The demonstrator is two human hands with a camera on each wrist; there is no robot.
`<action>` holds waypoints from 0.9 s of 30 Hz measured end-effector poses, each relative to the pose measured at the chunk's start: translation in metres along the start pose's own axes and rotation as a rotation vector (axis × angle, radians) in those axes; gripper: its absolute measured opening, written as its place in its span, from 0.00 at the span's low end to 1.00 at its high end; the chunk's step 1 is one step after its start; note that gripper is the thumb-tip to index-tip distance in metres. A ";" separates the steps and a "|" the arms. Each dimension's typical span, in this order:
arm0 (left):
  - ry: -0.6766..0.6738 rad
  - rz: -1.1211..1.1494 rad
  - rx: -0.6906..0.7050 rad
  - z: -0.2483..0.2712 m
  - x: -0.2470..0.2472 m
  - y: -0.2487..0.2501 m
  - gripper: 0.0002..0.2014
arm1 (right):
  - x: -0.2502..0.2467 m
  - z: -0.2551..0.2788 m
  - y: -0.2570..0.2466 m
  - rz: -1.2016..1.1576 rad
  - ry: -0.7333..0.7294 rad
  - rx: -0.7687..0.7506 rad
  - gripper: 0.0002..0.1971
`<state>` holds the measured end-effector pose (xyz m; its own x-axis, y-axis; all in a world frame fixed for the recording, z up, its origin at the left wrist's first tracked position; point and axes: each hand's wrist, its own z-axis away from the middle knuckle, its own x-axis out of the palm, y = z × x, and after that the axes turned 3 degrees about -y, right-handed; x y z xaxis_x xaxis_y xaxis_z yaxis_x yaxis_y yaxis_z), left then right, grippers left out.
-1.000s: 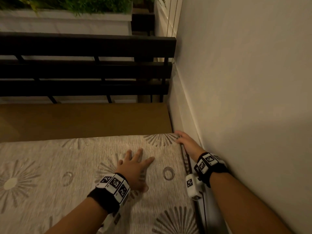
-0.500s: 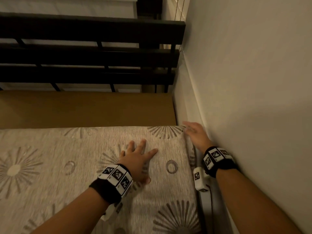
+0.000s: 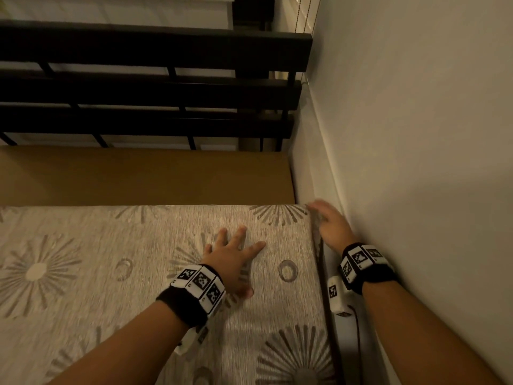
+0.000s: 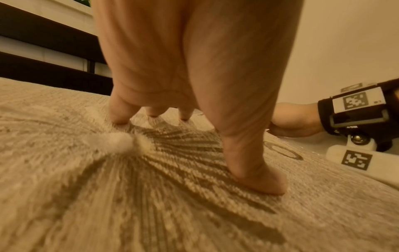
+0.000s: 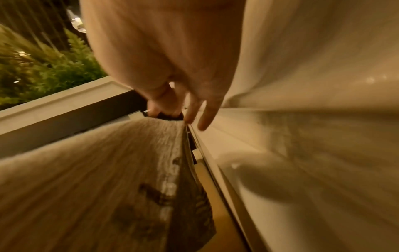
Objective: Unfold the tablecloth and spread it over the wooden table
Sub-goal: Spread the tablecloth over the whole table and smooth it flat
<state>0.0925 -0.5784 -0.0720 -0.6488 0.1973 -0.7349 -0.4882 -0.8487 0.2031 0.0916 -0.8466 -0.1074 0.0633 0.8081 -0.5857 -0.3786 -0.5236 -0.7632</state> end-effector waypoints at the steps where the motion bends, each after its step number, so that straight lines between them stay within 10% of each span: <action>1: 0.000 -0.002 0.000 0.000 0.000 0.000 0.52 | 0.002 0.001 0.000 0.099 -0.138 0.047 0.22; 5: -0.012 -0.003 -0.001 0.000 -0.001 0.000 0.52 | -0.001 0.017 0.000 0.489 -0.362 0.294 0.19; 16: 0.144 0.021 0.028 0.025 0.001 -0.002 0.51 | 0.001 0.172 -0.033 0.403 -0.085 -0.039 0.18; 21: 0.390 0.099 0.110 0.115 0.045 -0.024 0.40 | 0.049 0.293 -0.043 0.471 -0.078 0.014 0.22; 27: 0.216 -0.015 0.078 0.244 0.162 -0.086 0.38 | 0.172 0.414 -0.074 0.572 -0.210 0.005 0.33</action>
<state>-0.1133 -0.3537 -0.0505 -0.5053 0.0931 -0.8579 -0.5457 -0.8046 0.2341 -0.2519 -0.5572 -0.0391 -0.3353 0.4352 -0.8356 -0.3034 -0.8895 -0.3416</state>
